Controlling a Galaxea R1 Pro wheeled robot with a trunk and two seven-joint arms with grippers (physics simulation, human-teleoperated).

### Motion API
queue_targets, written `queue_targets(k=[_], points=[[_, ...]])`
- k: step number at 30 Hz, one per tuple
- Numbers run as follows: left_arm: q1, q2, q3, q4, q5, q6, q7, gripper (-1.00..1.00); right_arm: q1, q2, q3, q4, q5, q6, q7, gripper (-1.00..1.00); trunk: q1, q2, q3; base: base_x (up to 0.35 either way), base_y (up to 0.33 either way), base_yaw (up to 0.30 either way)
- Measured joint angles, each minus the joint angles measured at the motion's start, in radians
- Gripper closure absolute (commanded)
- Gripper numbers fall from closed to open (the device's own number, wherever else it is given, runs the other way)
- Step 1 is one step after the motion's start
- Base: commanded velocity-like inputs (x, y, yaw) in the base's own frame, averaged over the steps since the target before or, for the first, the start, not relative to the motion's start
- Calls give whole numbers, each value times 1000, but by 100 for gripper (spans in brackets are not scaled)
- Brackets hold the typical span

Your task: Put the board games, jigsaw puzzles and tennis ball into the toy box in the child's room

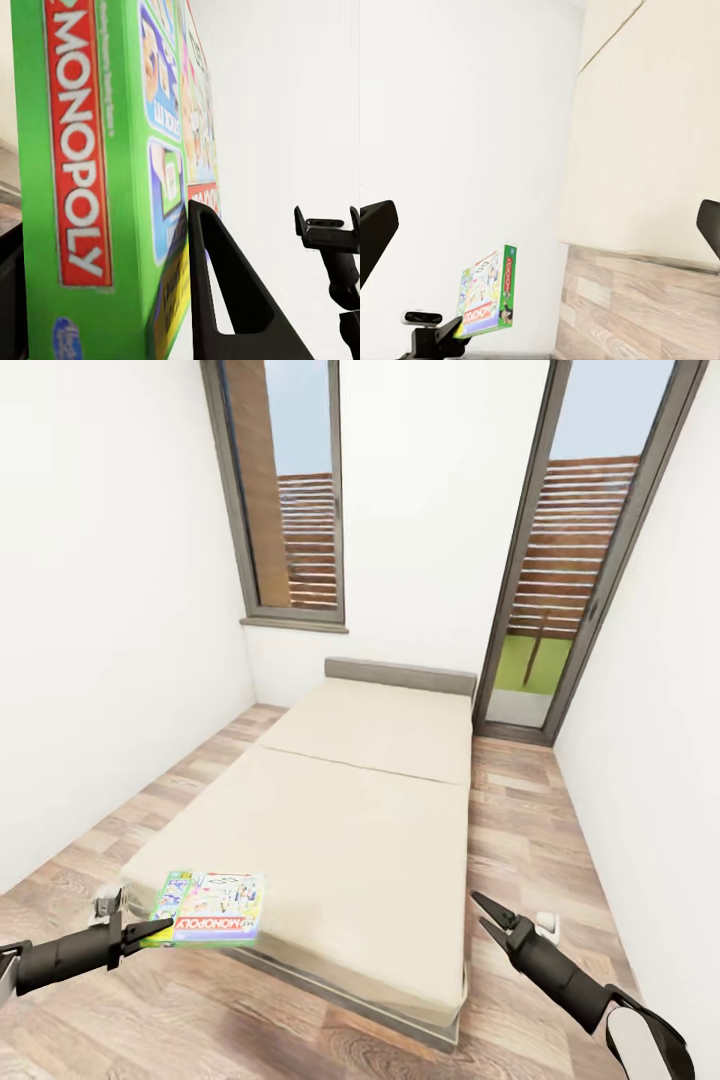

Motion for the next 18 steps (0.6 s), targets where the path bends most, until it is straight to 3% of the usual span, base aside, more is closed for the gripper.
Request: queue_targets(k=[18], points=[[0, 0, 0, 0, 0, -3, 1, 100, 0, -2, -1, -2, 0, -22, 2, -100, -69, 126, 78, 0, 0, 227]])
